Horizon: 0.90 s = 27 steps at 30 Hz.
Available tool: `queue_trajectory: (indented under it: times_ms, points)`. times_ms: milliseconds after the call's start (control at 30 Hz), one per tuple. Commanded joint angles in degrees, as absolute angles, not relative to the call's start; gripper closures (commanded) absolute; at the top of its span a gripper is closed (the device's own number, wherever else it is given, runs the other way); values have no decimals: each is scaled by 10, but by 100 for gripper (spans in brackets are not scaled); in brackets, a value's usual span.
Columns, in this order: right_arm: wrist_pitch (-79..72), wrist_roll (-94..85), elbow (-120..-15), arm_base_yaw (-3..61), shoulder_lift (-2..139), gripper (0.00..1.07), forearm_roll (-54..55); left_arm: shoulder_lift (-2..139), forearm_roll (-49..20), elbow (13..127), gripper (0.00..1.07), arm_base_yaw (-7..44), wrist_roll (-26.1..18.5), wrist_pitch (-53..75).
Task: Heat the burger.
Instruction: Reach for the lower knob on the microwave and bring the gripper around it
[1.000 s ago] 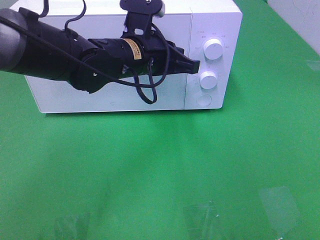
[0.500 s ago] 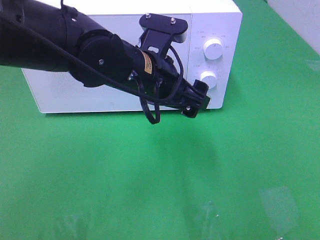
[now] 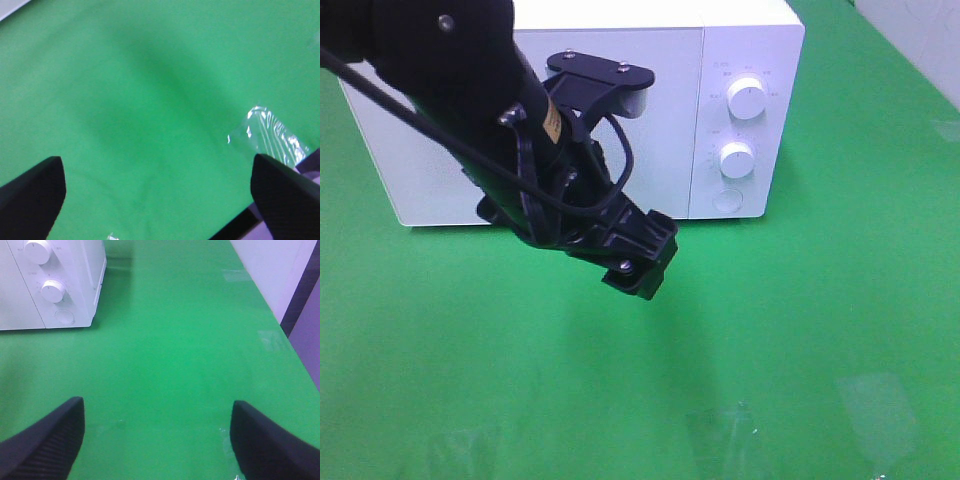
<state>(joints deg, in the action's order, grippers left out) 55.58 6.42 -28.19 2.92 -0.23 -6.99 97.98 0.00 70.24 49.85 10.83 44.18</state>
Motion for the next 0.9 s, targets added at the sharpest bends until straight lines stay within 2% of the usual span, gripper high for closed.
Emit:
queue_trajectory:
  times_ms: [33, 167, 233, 267, 300, 333, 367, 400, 467, 567, 600, 633, 667, 700, 767, 867, 900]
  points:
    - [552, 62, -282, 27, -18, 31, -69, 965, 5, 708, 13, 500, 109, 482]
    - [552, 62, -282, 27, -18, 31, -69, 959, 0, 708, 13, 476, 109, 517]
    - [552, 62, -282, 27, -18, 31, -69, 953, -13, 708, 13, 436, 103, 552]
    - [552, 62, -282, 27, -18, 31, -69, 953, -13, 708, 13, 436, 103, 552]
    - [552, 62, -282, 27, -18, 31, -69, 952, -19, 708, 13, 410, 89, 579]
    - [552, 62, -282, 27, -18, 31, -69, 952, -19, 708, 13, 410, 89, 579]
    - [552, 62, -282, 27, -18, 31, -69, 952, -25, 708, 13, 380, 73, 603]
    - [552, 62, -282, 27, -18, 31, -69, 952, -25, 708, 13, 380, 73, 603]
    - [552, 62, -282, 27, -18, 31, -69, 952, -54, 708, 13, 313, 44, 641]
    - [552, 62, -282, 27, -18, 31, -69, 952, -66, 708, 13, 295, 35, 650]
    - [552, 62, -282, 27, -18, 31, -69, 952, -90, 708, 13, 264, 14, 667]
    - [552, 62, -282, 27, -18, 31, -69, 952, -90, 708, 13, 264, 14, 667]
    - [552, 62, -282, 27, -18, 31, -69, 952, -114, 708, 13, 230, -5, 680]
    - [552, 62, -282, 27, -18, 31, -69, 952, -114, 708, 13, 230, -5, 680]
    - [552, 62, -282, 27, -18, 31, -69, 952, -136, 708, 13, 171, -31, 706]
    - [552, 62, -282, 27, -18, 31, -69, 952, -138, 708, 13, 160, -33, 714]
    - [552, 62, -282, 27, -18, 31, -69, 949, -138, 708, 13, 139, -37, 728]
